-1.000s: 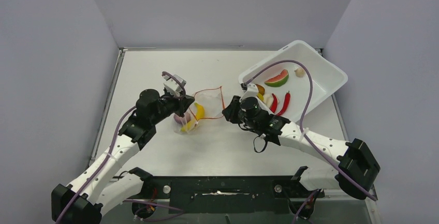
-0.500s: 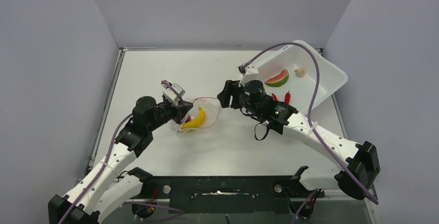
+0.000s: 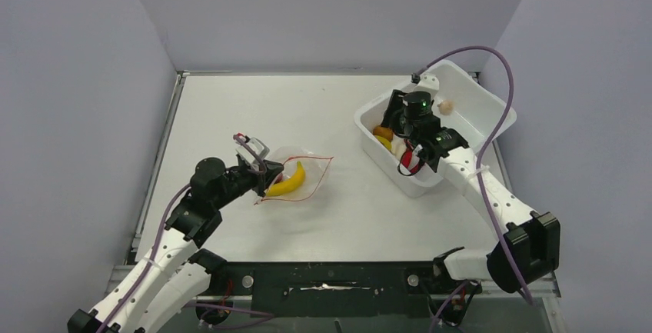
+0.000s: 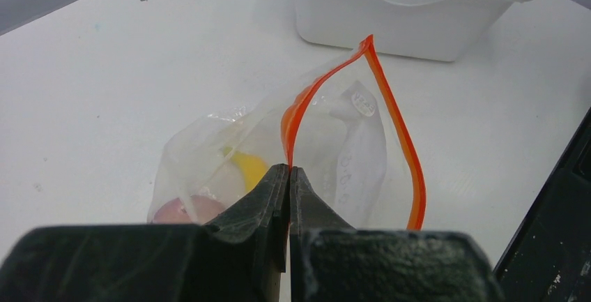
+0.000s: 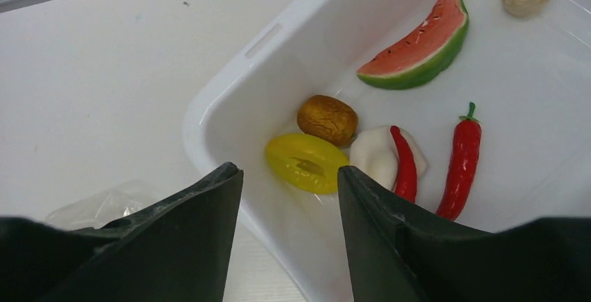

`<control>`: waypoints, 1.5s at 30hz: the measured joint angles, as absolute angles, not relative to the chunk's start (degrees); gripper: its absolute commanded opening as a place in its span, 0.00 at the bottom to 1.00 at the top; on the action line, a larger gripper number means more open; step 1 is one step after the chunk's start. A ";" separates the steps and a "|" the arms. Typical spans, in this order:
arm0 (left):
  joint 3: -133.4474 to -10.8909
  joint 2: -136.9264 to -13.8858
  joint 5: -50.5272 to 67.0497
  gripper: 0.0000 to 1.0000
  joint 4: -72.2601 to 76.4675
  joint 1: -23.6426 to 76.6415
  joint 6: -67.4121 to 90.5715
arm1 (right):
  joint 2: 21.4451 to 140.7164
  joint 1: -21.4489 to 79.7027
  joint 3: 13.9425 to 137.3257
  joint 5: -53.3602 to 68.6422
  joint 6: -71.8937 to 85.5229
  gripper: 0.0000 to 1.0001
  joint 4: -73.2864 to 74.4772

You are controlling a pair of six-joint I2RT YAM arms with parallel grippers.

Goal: Place the food in the zip-top bag and seal the zipper
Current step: Pick up the fake fruit from the bin.

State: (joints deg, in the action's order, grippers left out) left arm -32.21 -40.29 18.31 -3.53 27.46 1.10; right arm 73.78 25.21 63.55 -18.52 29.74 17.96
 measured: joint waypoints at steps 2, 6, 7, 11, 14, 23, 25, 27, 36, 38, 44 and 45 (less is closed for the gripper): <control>-31.31 -39.33 18.48 0.00 -3.64 27.46 1.10 | 75.31 23.11 63.53 -18.72 30.72 0.49 17.67; -29.69 -38.00 18.48 0.00 -4.29 27.59 0.99 | 79.35 19.00 63.53 -18.87 33.19 0.50 16.12; -29.56 -37.93 18.48 0.00 -4.58 27.64 0.95 | 80.51 17.91 63.53 -18.85 33.78 0.51 15.84; -29.17 -37.65 18.48 0.00 -4.93 27.68 0.78 | 85.17 14.48 63.53 -18.85 36.16 0.52 14.92; -28.71 -37.36 18.48 0.00 -4.99 27.73 0.75 | 88.66 12.69 63.59 -19.46 38.89 0.53 14.72; -28.62 -37.10 18.46 0.00 -5.06 27.70 0.71 | 99.22 8.99 70.61 -21.63 48.58 0.57 15.90; -28.62 -36.77 18.44 0.00 -5.15 27.73 0.64 | 100.90 8.36 72.14 -22.15 50.87 0.59 16.03; -28.62 -36.40 18.44 0.00 -5.21 27.73 0.58 | 102.91 7.79 74.19 -22.92 53.49 0.60 17.06; -28.47 -35.70 18.24 0.00 -5.28 27.83 0.19 | 110.78 5.50 81.45 -24.16 60.69 0.60 21.23; -28.36 -35.53 18.24 0.00 -5.32 27.83 0.16 | 111.46 4.82 81.56 -23.94 61.30 0.60 21.50; -28.27 -34.89 18.22 0.00 -5.32 28.03 0.08 | 113.49 3.60 81.67 -21.96 62.30 0.61 21.12; -28.27 -34.87 18.22 0.00 -5.32 28.03 -0.01 | 114.04 3.40 81.71 -21.78 62.52 0.61 21.12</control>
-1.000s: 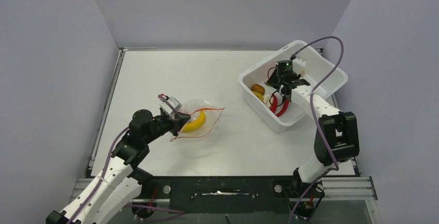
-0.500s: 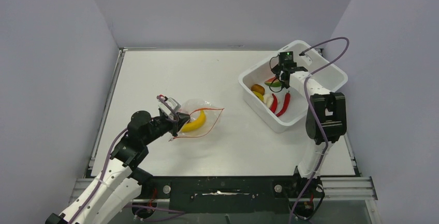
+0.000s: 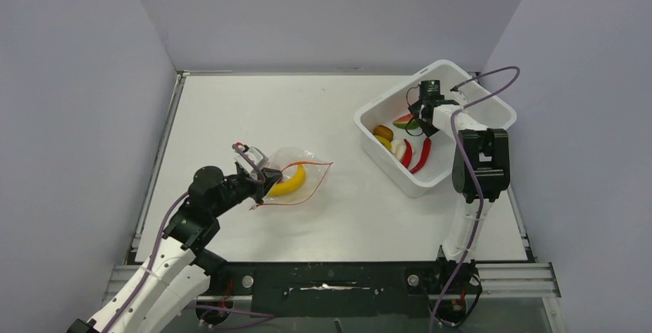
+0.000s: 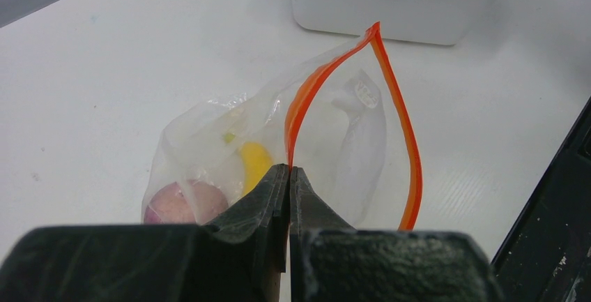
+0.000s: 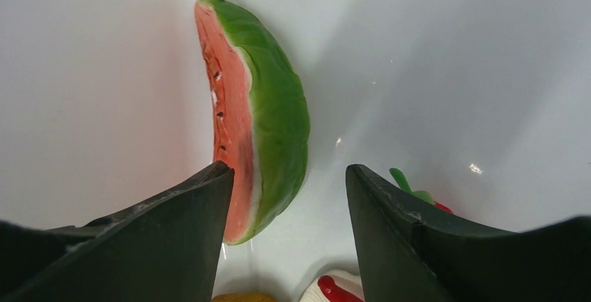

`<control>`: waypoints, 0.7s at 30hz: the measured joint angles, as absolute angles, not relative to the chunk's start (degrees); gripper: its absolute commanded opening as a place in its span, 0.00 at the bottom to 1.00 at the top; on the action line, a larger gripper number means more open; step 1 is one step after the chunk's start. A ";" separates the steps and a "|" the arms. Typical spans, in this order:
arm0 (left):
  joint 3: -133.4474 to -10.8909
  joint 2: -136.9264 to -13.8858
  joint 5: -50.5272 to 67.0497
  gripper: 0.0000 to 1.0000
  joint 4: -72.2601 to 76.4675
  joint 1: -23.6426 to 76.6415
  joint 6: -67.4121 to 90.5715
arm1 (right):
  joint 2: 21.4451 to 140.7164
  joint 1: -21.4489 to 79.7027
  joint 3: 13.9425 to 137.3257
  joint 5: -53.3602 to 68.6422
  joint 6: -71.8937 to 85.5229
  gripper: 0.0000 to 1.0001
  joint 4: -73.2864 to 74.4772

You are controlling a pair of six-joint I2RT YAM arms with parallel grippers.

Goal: Place the food in the zip-top bag and seal the zipper
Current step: Pick up the fake fruit from the bin.

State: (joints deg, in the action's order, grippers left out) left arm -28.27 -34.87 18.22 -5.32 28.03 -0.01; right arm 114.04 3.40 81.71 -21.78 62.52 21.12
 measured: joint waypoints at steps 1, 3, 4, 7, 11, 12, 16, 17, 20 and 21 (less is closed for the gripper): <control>-28.27 -34.87 18.24 0.00 -5.32 28.03 -0.08 | 114.65 3.31 81.78 -21.52 62.72 0.61 21.12; -28.27 -34.87 18.24 0.00 -5.32 28.03 -0.21 | 115.92 3.01 82.26 -20.97 63.26 0.61 21.32; -28.25 -34.85 18.24 0.00 -5.32 28.03 -0.25 | 116.31 2.96 82.37 -20.75 63.42 0.61 21.26; -28.25 -34.68 18.24 0.00 -5.32 28.03 -0.25 | 117.73 2.87 82.96 -20.01 63.72 0.58 20.56; -28.25 -34.59 18.22 0.00 -5.32 28.03 -0.27 | 118.58 2.59 83.13 -18.79 63.46 0.48 18.96; -28.25 -34.59 18.22 0.00 -5.32 28.03 -0.27 | 118.63 2.59 83.13 -18.59 63.35 0.45 18.59; -28.21 -34.52 18.22 0.00 -5.32 28.03 -0.27 | 118.65 2.55 82.83 -18.02 62.04 0.36 16.80; -28.21 -34.52 18.22 0.00 -5.32 28.03 -0.30 | 118.58 2.52 82.41 -17.98 61.69 0.34 16.10; -28.16 -34.50 18.22 0.00 -5.30 28.03 -0.30 | 117.80 2.50 80.82 -17.96 60.80 0.30 14.11; -28.08 -34.50 18.22 0.00 -5.30 28.03 -0.27 | 117.51 2.48 80.27 -17.93 60.47 0.28 13.56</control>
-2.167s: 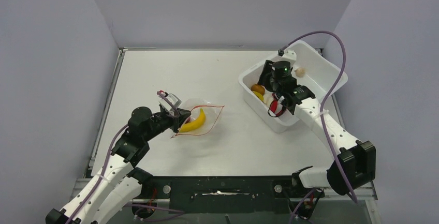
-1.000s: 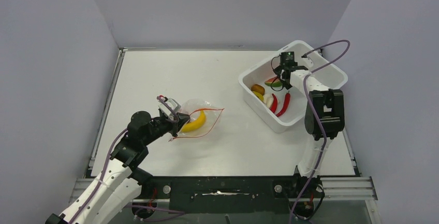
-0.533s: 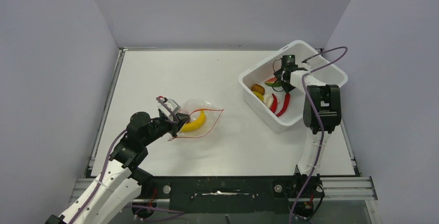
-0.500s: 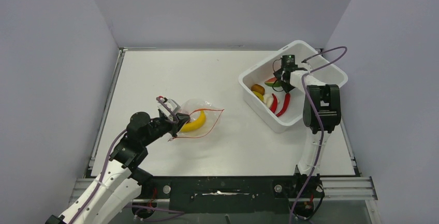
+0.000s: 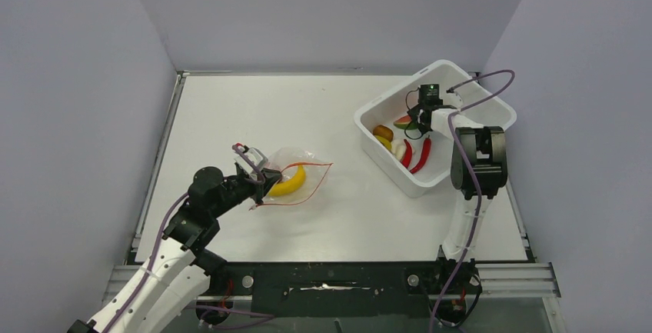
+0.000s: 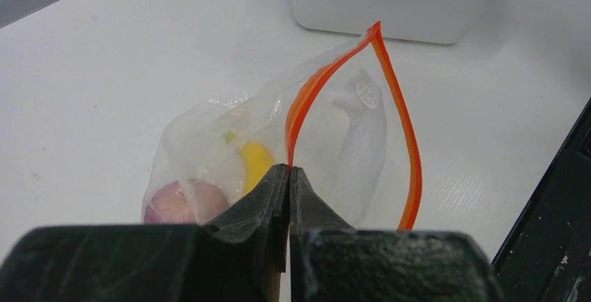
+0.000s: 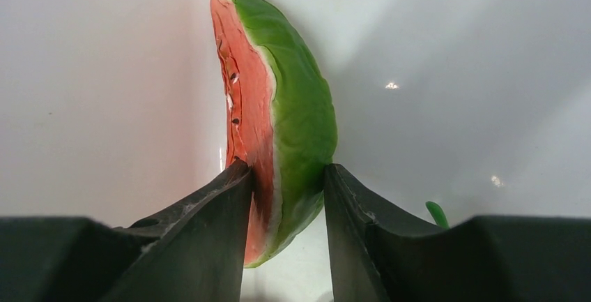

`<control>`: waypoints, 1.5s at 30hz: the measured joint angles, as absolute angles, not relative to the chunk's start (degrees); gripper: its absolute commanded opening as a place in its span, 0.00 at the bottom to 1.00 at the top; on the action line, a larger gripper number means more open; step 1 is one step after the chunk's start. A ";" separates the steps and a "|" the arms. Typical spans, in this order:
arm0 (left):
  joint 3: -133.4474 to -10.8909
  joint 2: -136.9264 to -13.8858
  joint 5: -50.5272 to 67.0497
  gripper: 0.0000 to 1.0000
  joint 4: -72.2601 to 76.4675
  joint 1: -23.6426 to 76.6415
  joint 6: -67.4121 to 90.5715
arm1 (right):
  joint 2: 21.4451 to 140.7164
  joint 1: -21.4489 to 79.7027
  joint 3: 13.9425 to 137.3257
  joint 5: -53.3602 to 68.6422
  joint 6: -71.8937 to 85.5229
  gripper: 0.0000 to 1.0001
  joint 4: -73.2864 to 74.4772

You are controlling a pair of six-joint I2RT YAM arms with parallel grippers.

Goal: Place the food in the zip-top bag and seal the zipper
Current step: Pick up the fake fruit from the bin.

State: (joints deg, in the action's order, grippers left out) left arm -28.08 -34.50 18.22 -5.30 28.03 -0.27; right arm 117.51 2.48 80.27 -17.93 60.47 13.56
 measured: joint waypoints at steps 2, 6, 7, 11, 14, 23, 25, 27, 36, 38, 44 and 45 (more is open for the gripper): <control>-27.94 -34.54 18.22 0.00 -5.32 28.03 -0.27 | 117.05 2.39 79.33 -17.93 60.05 0.26 12.67; -27.94 -34.68 18.24 0.00 -5.30 28.03 -0.27 | 114.80 2.26 76.16 -17.98 58.78 0.24 11.44; -27.94 -34.72 18.22 0.00 -5.32 28.03 -0.25 | 113.89 2.26 75.11 -18.00 58.41 0.24 11.20; -27.94 -34.76 18.24 0.00 -5.30 28.03 -0.23 | 109.69 2.26 71.33 -18.09 56.99 0.24 10.00; -27.94 -34.79 18.24 0.00 -5.30 28.03 -0.01 | 105.86 2.26 69.23 -18.52 55.61 0.24 9.04; -27.99 -34.98 18.22 0.00 -4.86 28.03 4.21 | 95.20 2.22 67.13 -19.94 47.62 0.23 7.11; -28.01 -35.24 18.20 0.00 -4.43 28.03 5.43 | 92.44 2.22 66.65 -20.47 45.25 0.23 6.68; -28.23 -35.94 18.20 0.00 -4.08 28.03 6.68 | 89.78 2.22 66.02 -20.93 43.22 0.23 6.26; -32.86 -41.21 17.06 0.00 -4.05 28.03 10.41 | 75.57 3.68 61.25 -20.58 34.04 0.23 4.21; -33.54 -41.76 16.82 0.00 -4.08 28.03 11.05 | 72.31 5.72 59.07 -20.08 32.25 0.23 2.68; -34.24 -42.48 16.71 0.00 -3.97 28.03 13.37 | 65.08 15.73 53.12 -17.32 27.79 0.23 0.12; -34.24 -42.50 16.73 0.00 -3.95 28.03 13.85 | 64.25 17.58 52.47 -16.97 27.29 0.23 -0.03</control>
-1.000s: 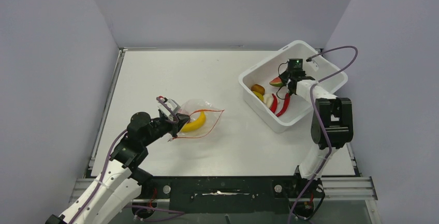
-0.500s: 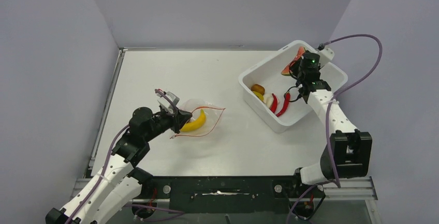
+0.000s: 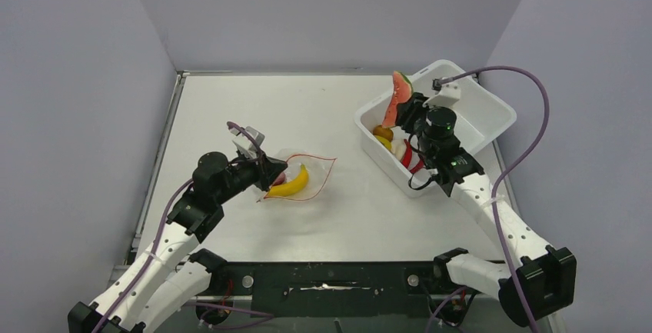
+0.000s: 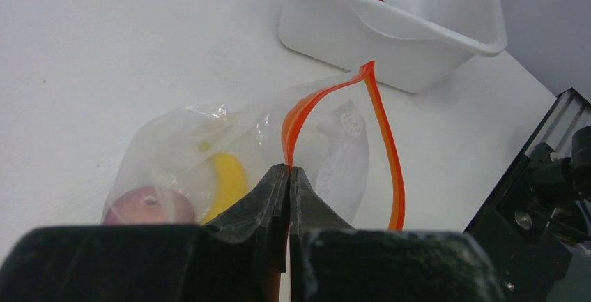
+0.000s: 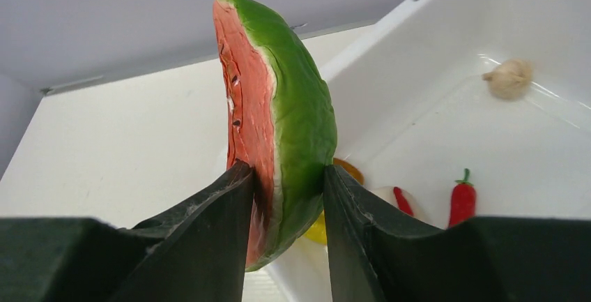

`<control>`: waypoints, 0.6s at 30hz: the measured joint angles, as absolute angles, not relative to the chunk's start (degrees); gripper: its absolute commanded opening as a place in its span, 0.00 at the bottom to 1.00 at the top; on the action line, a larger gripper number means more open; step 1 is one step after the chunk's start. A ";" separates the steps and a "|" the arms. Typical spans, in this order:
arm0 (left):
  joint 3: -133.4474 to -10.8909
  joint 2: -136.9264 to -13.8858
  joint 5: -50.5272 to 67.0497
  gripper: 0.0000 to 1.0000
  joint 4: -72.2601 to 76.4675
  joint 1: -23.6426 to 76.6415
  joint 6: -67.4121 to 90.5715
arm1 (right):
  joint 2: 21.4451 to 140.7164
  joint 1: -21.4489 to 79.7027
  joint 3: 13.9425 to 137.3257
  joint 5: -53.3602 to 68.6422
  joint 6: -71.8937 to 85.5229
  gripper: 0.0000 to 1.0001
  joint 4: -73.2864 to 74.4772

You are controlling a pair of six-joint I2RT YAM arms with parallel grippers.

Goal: Place the food in the zip-top bag and seal the zipper
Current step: Place the fake fruit in the zipper food storage bag.

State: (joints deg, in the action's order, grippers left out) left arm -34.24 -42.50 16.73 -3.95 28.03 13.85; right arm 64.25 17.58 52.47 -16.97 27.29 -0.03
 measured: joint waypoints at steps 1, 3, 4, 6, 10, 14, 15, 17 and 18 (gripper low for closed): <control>-34.24 -42.54 16.73 0.00 -3.90 28.03 14.28 | 63.46 19.46 51.86 -16.82 26.87 0.23 -0.16; -34.24 -42.65 16.73 0.00 -3.86 28.03 15.25 | 62.04 23.49 50.70 -16.69 25.82 0.23 -0.69; -34.24 -42.68 16.73 0.00 -3.84 28.03 15.75 | 61.47 25.06 50.22 -16.69 25.43 0.23 -0.99; -34.24 -42.72 16.75 0.00 -3.84 28.03 16.45 | 60.01 29.74 48.38 -16.73 23.70 0.23 -3.38; -34.24 -42.72 16.80 0.00 -3.73 28.03 17.69 | 58.28 38.54 44.99 -16.10 18.37 0.24 -8.88; -34.24 -42.68 17.02 0.00 -3.68 28.03 18.35 | 58.50 47.94 42.00 -14.85 9.34 0.25 -16.29; -34.24 -42.63 17.08 0.00 -3.68 28.03 18.52 | 58.81 49.93 41.60 -14.06 7.29 0.25 -17.78; -34.24 -42.46 17.19 0.00 -3.68 28.03 18.87 | 59.75 52.38 41.52 -12.40 4.12 0.25 -20.32; -34.24 -42.30 17.26 0.00 -3.68 28.03 18.94 | 60.38 53.10 41.52 -11.40 2.63 0.25 -21.71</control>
State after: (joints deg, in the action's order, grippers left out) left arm -34.24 -42.30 17.26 -3.68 28.03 18.94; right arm 60.38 53.10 41.52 -11.40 2.63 -21.71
